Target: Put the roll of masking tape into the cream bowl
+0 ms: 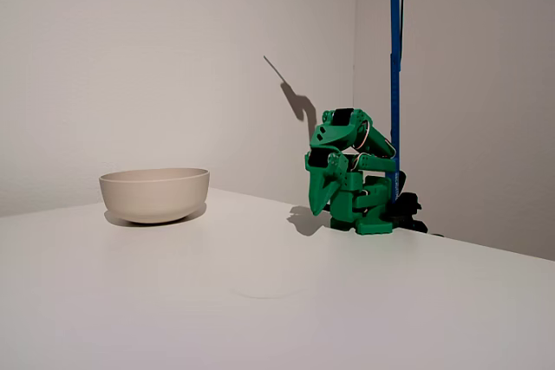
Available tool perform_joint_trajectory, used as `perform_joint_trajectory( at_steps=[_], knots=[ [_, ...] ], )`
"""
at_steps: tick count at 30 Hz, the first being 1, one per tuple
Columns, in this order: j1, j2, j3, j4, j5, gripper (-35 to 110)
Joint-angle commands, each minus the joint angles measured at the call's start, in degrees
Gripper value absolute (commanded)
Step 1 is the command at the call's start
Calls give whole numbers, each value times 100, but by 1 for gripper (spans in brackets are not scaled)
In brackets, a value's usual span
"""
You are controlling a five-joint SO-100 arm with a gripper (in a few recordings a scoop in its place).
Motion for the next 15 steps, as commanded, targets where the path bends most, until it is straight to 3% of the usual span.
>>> perform_joint_trajectory(
  at_steps=[1,15],
  knots=[
    [-18,18,-132,62,62,-4],
    [-18,18,-132,62,62,-8]
  ],
)
